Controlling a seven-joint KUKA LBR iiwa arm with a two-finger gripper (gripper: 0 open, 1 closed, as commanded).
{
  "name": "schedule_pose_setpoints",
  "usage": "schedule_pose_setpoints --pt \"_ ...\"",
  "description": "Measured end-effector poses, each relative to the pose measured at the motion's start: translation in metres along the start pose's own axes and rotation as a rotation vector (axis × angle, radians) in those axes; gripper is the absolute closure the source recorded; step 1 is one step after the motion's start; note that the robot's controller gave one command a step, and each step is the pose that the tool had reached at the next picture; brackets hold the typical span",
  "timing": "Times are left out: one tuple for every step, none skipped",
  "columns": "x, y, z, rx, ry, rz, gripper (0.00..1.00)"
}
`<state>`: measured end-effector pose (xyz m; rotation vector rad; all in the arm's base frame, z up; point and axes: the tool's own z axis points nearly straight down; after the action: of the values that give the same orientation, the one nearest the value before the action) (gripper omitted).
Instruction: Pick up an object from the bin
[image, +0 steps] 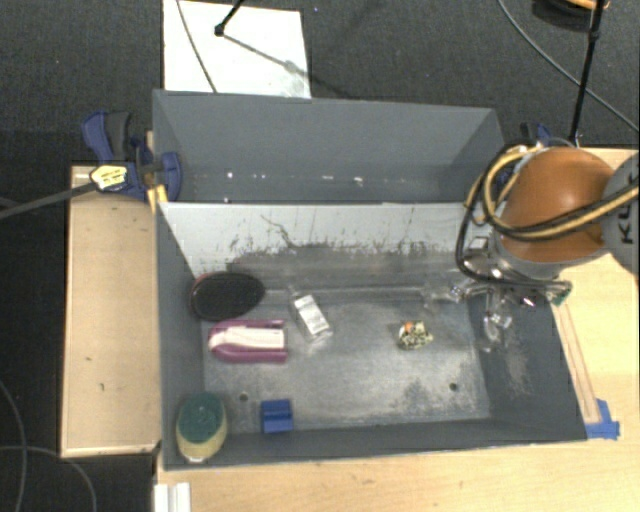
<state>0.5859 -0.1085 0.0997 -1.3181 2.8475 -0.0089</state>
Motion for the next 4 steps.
schedule_pose_setpoints --pt "-0.066 0.059 -0.031 -0.005 -0.006 0.127 0.00" --pt "-0.104 0.120 -0.026 -0.010 -0.002 0.195 0.00" --pt "-0.044 0.044 -0.007 -0.001 0.000 0.188 0.00" --pt "-0.043 0.040 0.030 -0.008 0.002 0.346 0.00"
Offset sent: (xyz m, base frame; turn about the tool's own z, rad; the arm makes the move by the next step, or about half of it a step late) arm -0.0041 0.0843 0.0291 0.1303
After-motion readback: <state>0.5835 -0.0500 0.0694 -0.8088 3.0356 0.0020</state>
